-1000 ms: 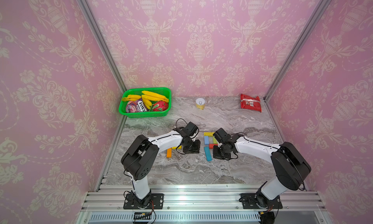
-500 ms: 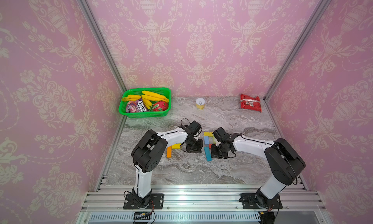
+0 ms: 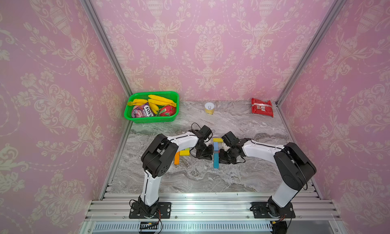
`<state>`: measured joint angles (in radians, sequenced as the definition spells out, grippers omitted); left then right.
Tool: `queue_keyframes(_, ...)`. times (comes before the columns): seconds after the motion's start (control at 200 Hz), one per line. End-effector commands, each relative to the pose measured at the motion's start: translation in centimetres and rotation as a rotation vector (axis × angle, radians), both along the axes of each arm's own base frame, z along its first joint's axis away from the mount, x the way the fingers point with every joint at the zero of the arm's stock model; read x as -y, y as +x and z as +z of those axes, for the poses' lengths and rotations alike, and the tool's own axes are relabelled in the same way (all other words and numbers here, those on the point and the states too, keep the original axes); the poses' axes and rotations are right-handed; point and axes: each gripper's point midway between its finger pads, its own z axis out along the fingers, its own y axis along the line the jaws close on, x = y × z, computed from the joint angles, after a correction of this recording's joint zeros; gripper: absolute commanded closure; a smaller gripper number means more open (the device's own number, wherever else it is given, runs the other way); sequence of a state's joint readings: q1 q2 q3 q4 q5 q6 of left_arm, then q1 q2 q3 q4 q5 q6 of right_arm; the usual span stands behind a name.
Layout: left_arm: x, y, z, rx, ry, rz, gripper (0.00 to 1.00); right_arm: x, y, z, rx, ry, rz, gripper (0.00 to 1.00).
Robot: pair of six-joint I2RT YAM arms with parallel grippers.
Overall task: Assemble the letter p with building blocks
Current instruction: Assemble the building block at the center of the board.
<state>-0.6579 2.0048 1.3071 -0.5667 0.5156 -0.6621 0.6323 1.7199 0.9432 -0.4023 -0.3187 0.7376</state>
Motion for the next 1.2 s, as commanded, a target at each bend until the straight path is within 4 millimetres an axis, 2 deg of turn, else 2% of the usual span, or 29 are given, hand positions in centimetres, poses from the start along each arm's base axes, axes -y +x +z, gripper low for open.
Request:
queue_keyframes(0.0,0.0,-1.4,0.6,-0.02,-0.008,-0.042,1.0,0.9,0.1,-1.2,-0.026,-0.048,-0.022,0.9)
queue_keyframes(0.215,0.9,-2.5,0.7,-0.029,-0.014,-0.082,1.0,0.7,0.6,-1.2,-0.025,-0.045,-0.02,0.9)
queue_keyframes(1.191,2.1,-1.2,0.4,-0.034,-0.008,-0.086,1.0,0.0,1.5,-0.5,-0.02,-0.027,-0.012,0.9)
